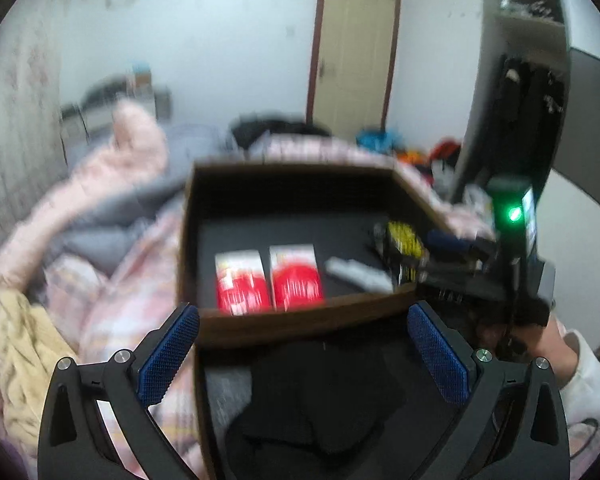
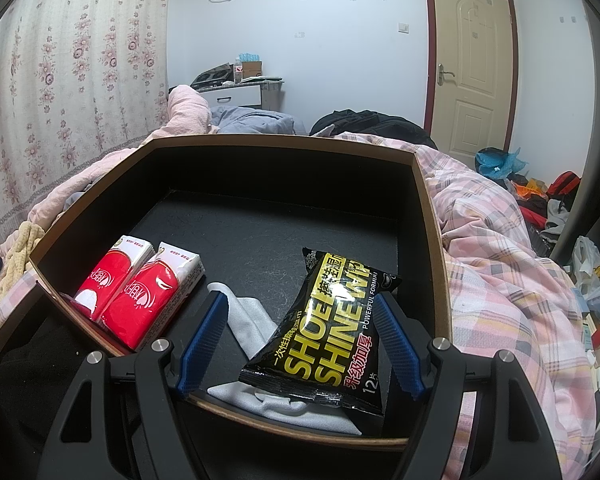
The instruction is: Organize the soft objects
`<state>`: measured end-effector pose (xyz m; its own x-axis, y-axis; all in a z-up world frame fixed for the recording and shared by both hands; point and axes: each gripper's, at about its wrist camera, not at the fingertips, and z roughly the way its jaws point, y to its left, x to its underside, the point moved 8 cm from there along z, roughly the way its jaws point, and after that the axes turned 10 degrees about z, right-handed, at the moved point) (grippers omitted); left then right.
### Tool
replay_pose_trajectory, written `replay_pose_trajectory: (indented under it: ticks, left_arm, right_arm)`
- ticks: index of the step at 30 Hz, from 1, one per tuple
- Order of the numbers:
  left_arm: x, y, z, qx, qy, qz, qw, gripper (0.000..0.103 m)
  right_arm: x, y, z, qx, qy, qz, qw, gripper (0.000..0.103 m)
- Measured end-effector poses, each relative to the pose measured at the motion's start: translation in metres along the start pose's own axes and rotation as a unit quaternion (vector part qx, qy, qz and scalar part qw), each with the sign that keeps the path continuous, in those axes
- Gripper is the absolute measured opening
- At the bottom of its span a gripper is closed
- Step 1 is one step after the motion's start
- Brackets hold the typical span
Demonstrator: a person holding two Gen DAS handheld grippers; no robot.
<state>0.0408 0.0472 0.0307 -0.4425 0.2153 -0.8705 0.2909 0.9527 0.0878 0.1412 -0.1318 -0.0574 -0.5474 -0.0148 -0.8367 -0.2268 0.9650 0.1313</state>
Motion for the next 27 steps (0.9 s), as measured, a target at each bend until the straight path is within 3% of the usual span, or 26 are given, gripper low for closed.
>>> replay_pose_trajectory:
  ticks: [5, 9, 15, 17, 22, 25, 27]
  left_arm:
    - [-0.016, 0.002, -0.024, -0.064, -0.072, 0.025, 0.995, 0.103]
    - [-0.02, 0.006, -0.03, -0.05, -0.088, 0.006, 0.9948, 0.103]
    - [-0.016, 0.002, -0.018, -0.058, -0.04, 0.047, 0.9964, 0.103]
    - [-0.006, -0.002, -0.004, -0.043, 0.009, 0.068, 0.9968, 0.103]
    - [0.017, -0.009, 0.023, 0.018, 0.086, 0.04, 0.9953, 0.103]
    - [0.025, -0.014, 0.031, 0.012, 0.115, 0.046, 0.9923, 0.103]
    - [0.035, -0.016, 0.041, 0.028, 0.15, 0.035, 0.9876, 0.103]
  right_arm:
    - [0.0, 0.0, 0.0, 0.0, 0.0, 0.0, 1.0, 0.073]
    - [0.0, 0.0, 0.0, 0.0, 0.0, 0.0, 1.0, 0.073]
    - [0.0, 0.0, 0.0, 0.0, 0.0, 0.0, 1.0, 0.073]
    - [0.0, 0.0, 0.0, 0.0, 0.0, 0.0, 1.0, 0.073]
    - [0.0, 0.0, 0.0, 0.0, 0.0, 0.0, 1.0, 0.073]
    - [0.0, 0.0, 0.0, 0.0, 0.0, 0.0, 1.0, 0.073]
    - [0.0, 0.0, 0.0, 0.0, 0.0, 0.0, 1.0, 0.073]
